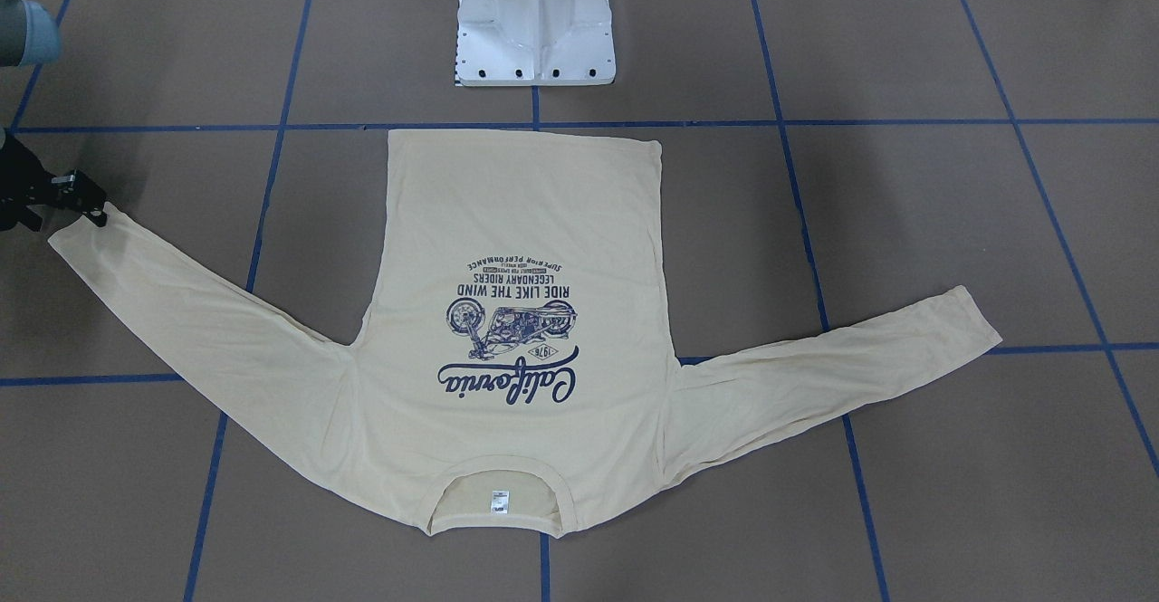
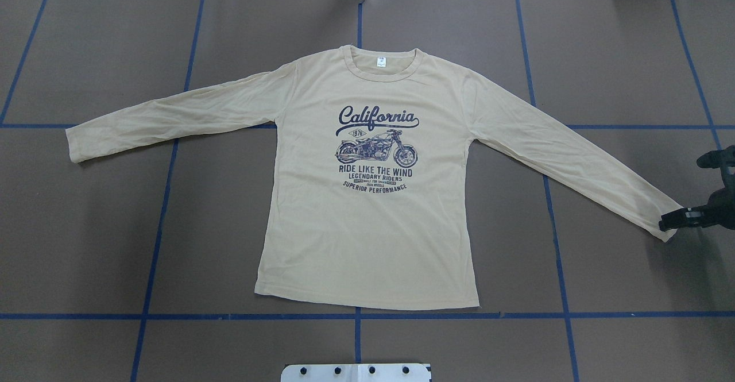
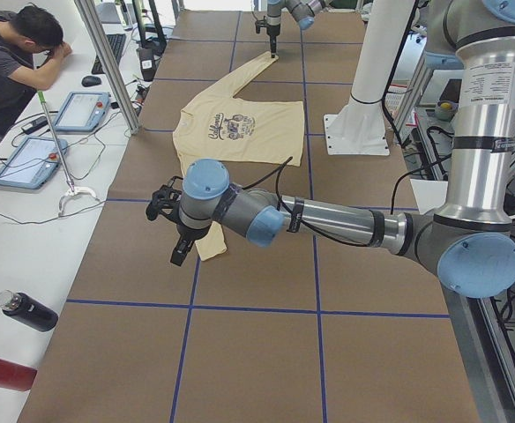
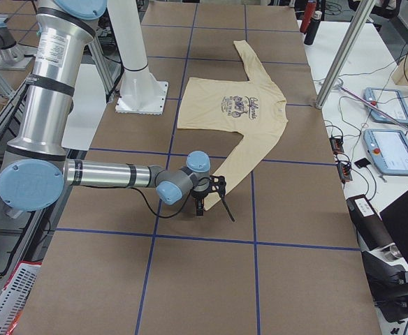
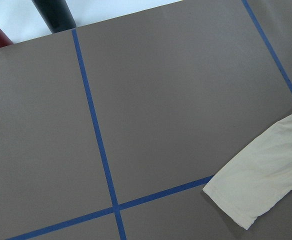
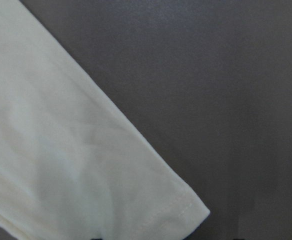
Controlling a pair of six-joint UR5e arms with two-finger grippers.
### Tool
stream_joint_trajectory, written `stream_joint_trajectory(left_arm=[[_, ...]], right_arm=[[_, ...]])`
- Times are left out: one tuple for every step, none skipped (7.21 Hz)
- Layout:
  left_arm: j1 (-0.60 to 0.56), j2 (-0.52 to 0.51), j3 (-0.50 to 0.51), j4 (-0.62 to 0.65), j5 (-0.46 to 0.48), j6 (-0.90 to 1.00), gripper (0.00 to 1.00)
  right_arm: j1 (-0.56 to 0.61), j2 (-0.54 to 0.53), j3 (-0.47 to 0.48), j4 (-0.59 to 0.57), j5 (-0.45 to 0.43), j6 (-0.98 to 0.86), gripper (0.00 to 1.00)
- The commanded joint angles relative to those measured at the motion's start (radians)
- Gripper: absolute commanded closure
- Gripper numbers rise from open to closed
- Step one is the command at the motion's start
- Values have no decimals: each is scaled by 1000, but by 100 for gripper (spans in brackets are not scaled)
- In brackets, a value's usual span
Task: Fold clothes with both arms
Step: 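Lower the right gripper to the cuff of the sleeve nearest it and grasp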
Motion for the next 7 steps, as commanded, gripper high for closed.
stream_joint_trajectory(left_arm=[[0,2,0,0,-2,0,0],[0,2,-1,0,-2,0,0],[-2,2,-1,0,-2,0,0],[-2,2,0,0,-2,0,0],[0,3,0,0,-2,0,0],[-2,8,0,0,-2,0,0],[-2,9,0,0,-2,0,0]], right_arm=[[-3,-3,-1,0,0,1,14],[-5,3,-1,0,2,1,14],[-8,9,-1,-2,2,1,15],[-8,9,-1,-2,3,1,20],[-8,11,1,-2,5,1,32],[-6,9,2,-2,6,1,52],[-6,11,17,-8,17,1,62]])
